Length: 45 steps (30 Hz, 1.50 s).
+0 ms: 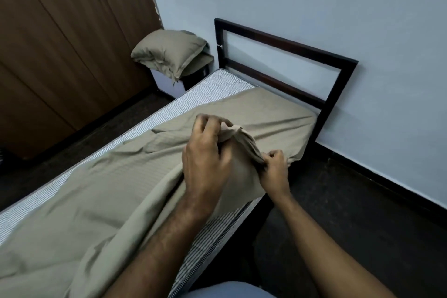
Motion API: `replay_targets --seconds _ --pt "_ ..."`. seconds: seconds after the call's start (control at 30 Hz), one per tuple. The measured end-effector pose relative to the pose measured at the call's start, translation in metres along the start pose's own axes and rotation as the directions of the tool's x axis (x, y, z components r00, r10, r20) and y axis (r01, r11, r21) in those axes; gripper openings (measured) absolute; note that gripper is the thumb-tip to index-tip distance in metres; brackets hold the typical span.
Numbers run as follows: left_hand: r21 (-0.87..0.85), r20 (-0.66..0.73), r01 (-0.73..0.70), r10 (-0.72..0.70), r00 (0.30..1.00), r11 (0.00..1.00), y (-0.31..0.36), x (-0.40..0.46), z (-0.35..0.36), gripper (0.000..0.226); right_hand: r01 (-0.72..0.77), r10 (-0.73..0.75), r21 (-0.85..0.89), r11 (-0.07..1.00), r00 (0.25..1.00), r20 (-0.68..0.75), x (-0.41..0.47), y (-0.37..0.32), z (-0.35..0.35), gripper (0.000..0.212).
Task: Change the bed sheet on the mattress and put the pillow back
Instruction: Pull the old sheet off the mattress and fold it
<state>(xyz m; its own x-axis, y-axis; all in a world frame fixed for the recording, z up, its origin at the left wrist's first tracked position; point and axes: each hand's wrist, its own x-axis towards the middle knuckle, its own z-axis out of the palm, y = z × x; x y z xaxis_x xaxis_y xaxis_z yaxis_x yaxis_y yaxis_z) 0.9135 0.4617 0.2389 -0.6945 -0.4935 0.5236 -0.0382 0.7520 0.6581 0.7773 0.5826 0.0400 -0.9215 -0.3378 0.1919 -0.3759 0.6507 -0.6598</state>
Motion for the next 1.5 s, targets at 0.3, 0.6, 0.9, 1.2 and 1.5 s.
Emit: replay_targets --seconds 0.3,0.6,0.9,1.2,1.5 --pt "-0.031 0.412 0.103 -0.081 0.908 0.994 -0.006 0.009 0.042 0.093 0.452 -0.442 0.239 0.859 0.892 -0.096 0.023 -0.1 -0.082 0.015" --pt "0.031 0.222 -0.011 0.004 0.975 0.999 -0.039 0.066 0.085 0.009 0.184 -0.311 0.477 0.86 0.929 0.203 0.076 -0.058 -0.072 0.02" --pt "0.037 0.003 0.057 -0.057 0.998 0.998 -0.062 0.147 0.092 0.03 -0.014 -0.002 0.065 0.998 0.972 0.233 0.163 -0.016 -0.043 0.003" --pt "-0.127 0.591 0.172 -0.065 0.804 0.977 -0.113 0.194 0.109 0.083 0.322 -0.358 0.319 0.891 0.932 0.061 0.215 -0.102 -0.052 0.028" --pt "0.23 0.125 0.061 -0.092 0.988 0.971 -0.113 0.219 0.148 0.025 0.366 -0.354 0.362 0.857 0.93 -0.102 0.283 -0.077 -0.031 0.019"
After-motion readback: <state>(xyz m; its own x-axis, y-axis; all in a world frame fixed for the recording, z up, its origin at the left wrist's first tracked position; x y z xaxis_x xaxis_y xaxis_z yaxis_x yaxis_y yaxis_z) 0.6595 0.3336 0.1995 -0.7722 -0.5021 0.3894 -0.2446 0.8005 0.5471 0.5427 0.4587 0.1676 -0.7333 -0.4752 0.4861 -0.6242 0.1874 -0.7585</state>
